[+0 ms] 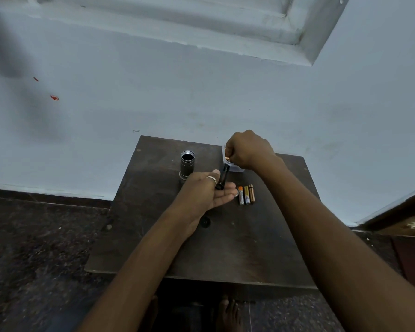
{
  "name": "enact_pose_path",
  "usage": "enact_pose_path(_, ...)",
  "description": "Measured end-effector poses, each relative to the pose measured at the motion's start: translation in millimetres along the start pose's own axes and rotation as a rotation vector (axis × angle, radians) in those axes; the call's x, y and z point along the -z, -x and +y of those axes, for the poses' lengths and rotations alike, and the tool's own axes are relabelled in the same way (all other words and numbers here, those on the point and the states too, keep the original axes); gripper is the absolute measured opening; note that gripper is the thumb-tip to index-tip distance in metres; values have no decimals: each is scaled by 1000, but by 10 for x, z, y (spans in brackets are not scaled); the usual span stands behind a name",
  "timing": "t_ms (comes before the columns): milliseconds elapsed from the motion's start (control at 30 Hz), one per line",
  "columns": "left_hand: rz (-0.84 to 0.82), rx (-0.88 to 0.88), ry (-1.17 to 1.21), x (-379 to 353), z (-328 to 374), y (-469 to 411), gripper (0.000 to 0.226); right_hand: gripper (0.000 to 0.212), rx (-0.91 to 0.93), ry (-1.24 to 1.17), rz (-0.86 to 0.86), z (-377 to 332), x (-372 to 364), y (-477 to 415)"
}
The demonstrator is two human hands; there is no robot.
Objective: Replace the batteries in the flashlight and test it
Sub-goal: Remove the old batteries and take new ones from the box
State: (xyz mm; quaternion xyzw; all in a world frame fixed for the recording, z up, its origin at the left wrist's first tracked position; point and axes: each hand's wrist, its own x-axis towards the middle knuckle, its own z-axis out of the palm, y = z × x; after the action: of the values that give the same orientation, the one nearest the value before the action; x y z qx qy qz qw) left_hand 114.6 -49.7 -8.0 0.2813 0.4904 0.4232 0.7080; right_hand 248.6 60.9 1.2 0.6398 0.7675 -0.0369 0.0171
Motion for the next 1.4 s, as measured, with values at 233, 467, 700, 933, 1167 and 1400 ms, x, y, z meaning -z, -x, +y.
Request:
enact_pose_path(233,-12,32,15,-2,24,18,37,24,-44,-167,76,62,126,108)
enact_pose_path(467,-23,39,25,8,15,12,35,10,-120,-581,437,106,240,707)
enact_pose_path(700,-31,-13,-36,40,-51,-18,31,8,-243,-1082,560,-71,-98,1110)
enact_pose_path(933,-38,-33,-58,82,-94,-38,30,7,-177,-1031,589,-182,-206,1047)
enact_pose_path(1167,-63,-55,-75,76,-96,-76,31,8,-79,-862,631,-193,-282,1075)
enact_pose_path(1400,-46,-80,14,78,-89,-98,22,36,43,-714,518,-216,-318,1116)
